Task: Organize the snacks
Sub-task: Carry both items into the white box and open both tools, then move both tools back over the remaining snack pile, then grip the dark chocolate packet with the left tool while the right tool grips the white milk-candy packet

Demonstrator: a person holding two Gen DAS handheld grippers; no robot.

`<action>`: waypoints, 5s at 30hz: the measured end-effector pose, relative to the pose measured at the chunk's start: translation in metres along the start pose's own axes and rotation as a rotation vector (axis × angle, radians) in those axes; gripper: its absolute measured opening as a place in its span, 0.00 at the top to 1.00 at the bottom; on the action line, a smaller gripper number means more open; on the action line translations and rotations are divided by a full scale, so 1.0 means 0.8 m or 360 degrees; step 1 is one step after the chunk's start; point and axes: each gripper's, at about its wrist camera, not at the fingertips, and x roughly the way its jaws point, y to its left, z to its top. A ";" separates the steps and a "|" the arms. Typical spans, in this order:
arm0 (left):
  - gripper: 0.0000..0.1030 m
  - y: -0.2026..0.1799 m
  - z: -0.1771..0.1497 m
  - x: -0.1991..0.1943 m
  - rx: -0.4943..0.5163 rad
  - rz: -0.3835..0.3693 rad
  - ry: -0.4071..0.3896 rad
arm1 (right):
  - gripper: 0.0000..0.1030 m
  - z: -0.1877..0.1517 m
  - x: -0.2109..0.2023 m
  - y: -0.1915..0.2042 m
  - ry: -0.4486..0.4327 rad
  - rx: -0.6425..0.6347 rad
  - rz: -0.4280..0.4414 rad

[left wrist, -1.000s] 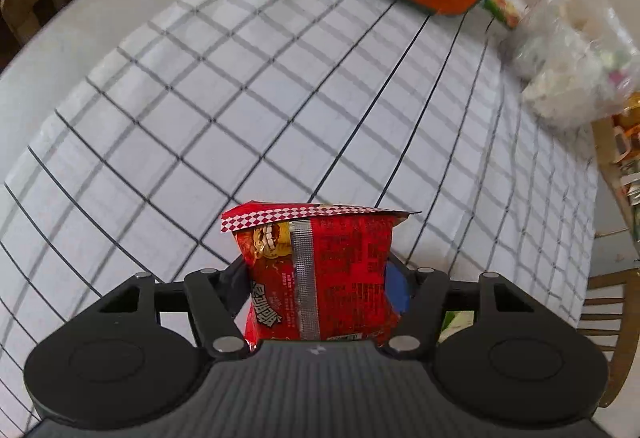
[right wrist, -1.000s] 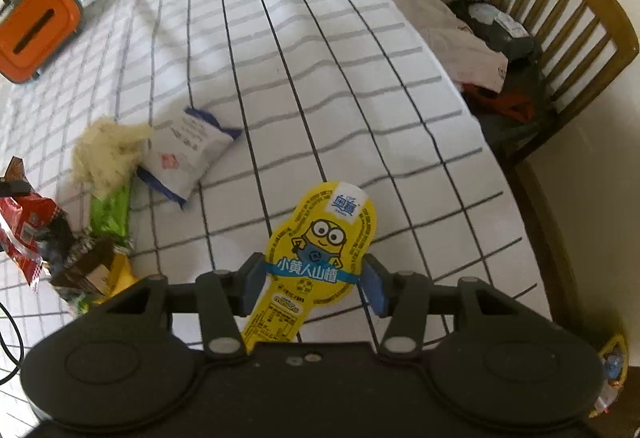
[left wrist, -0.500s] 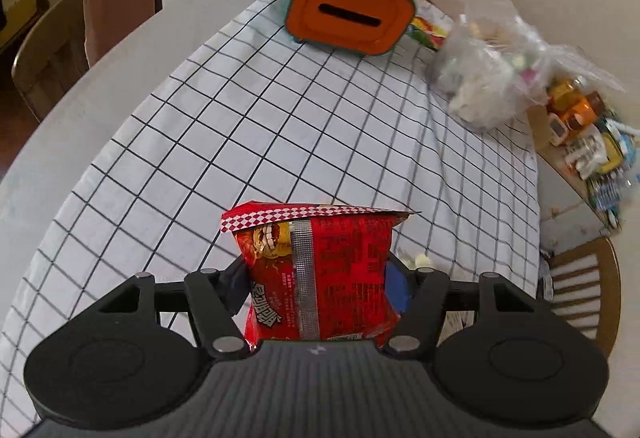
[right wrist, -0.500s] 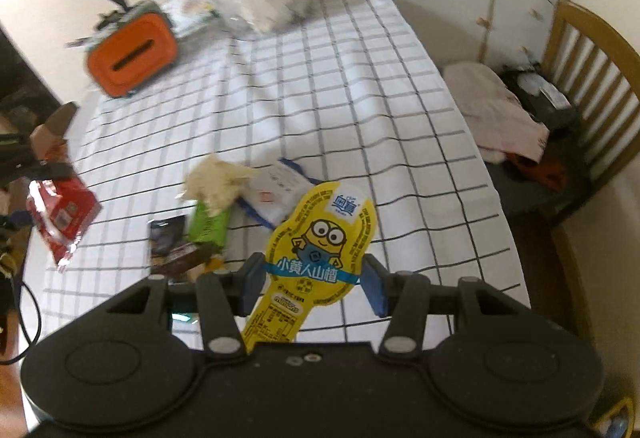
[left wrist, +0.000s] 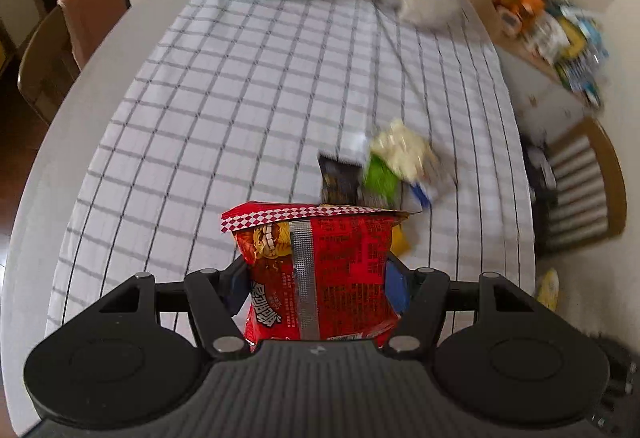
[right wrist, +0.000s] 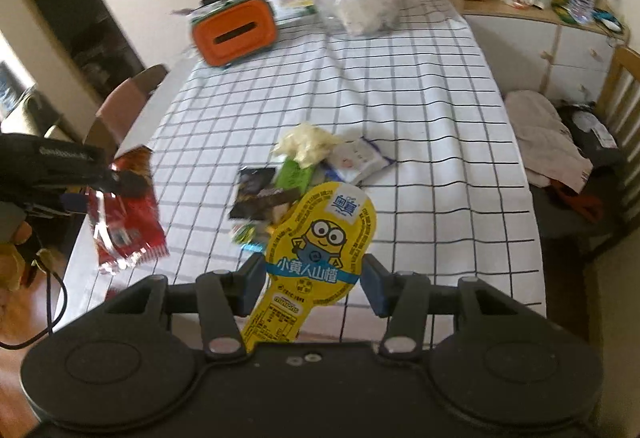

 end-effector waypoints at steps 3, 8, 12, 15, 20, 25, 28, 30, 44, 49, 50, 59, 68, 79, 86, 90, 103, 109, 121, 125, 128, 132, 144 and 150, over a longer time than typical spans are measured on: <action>0.37 -0.009 -0.027 -0.007 0.0075 0.0004 0.0048 | 0.51 -0.015 -0.011 0.008 0.0014 -0.0068 0.0041; 0.37 -0.025 -0.072 -0.018 0.0209 0.0010 0.0113 | 0.51 -0.039 -0.021 0.021 0.0059 -0.0161 0.0105; 0.37 -0.037 -0.105 -0.018 0.0270 0.0012 0.0158 | 0.51 -0.058 -0.025 0.035 0.0104 -0.0270 0.0174; 0.37 -0.041 -0.124 -0.007 0.0275 0.0051 0.0210 | 0.51 -0.074 -0.020 0.050 0.0154 -0.0358 0.0200; 0.37 -0.046 -0.152 0.015 0.0315 0.0108 0.0294 | 0.51 -0.105 -0.001 0.071 0.0267 -0.0505 0.0229; 0.37 -0.048 -0.171 0.038 0.0332 0.0145 0.0367 | 0.51 -0.126 0.020 0.076 0.0356 -0.0598 0.0217; 0.37 -0.051 -0.182 0.051 0.0358 0.0154 0.0410 | 0.51 -0.143 0.027 0.076 0.0404 -0.0613 0.0208; 0.37 -0.054 -0.185 0.058 0.0374 0.0158 0.0436 | 0.51 -0.152 0.032 0.076 0.0426 -0.0621 0.0192; 0.36 -0.056 -0.202 0.094 0.0371 0.0176 0.0606 | 0.51 -0.183 0.046 0.074 0.0499 -0.0611 0.0150; 0.36 -0.055 -0.205 0.096 0.0369 0.0165 0.0636 | 0.50 -0.178 0.050 0.072 0.0502 -0.0580 0.0163; 0.36 -0.055 -0.205 0.096 0.0371 0.0163 0.0641 | 0.50 -0.178 0.050 0.072 0.0500 -0.0576 0.0164; 0.33 -0.052 -0.201 0.082 0.0360 0.0136 0.0628 | 0.45 -0.168 0.042 0.066 0.0473 -0.0520 0.0214; 0.30 -0.045 -0.186 0.041 0.0306 0.0036 0.0505 | 0.39 -0.145 0.012 0.057 0.0382 -0.0450 0.0266; 0.21 -0.045 -0.150 -0.016 0.0280 0.0007 0.0189 | 0.22 -0.091 -0.032 0.036 0.0175 -0.0359 0.0302; 0.19 -0.043 -0.126 -0.044 0.0275 -0.0031 -0.0011 | 0.13 -0.055 -0.046 0.018 0.0048 -0.0289 0.0288; 0.18 -0.046 -0.105 -0.055 0.0312 -0.0018 -0.0119 | 0.08 -0.036 -0.048 0.008 -0.0026 -0.0264 0.0266; 0.17 -0.036 -0.011 -0.021 0.0311 0.0103 -0.0187 | 0.08 0.041 -0.004 -0.019 -0.0065 -0.0283 0.0144; 0.17 -0.030 0.036 0.026 0.0293 0.0146 -0.0091 | 0.08 0.076 0.035 -0.028 -0.0028 -0.0316 0.0070; 0.17 -0.055 0.087 0.129 0.0394 0.0232 0.0064 | 0.10 0.117 0.134 -0.050 0.0097 -0.0378 0.0004; 0.17 -0.059 0.100 0.162 0.0382 0.0246 0.0127 | 0.11 0.120 0.166 -0.052 0.0128 -0.0432 -0.0029; 0.17 -0.061 0.107 0.184 0.0365 0.0247 0.0174 | 0.13 0.121 0.190 -0.056 0.0143 -0.0465 -0.0057; 0.17 -0.061 0.111 0.210 0.0336 0.0236 0.0227 | 0.15 0.120 0.220 -0.059 0.0172 -0.0507 -0.0083; 0.26 -0.059 0.116 0.252 0.0267 0.0200 0.0300 | 0.19 0.119 0.277 -0.049 0.0224 -0.0648 -0.0095; 0.44 -0.058 0.112 0.270 0.0245 0.0209 0.0339 | 0.24 0.118 0.292 -0.043 0.0222 -0.0684 -0.0120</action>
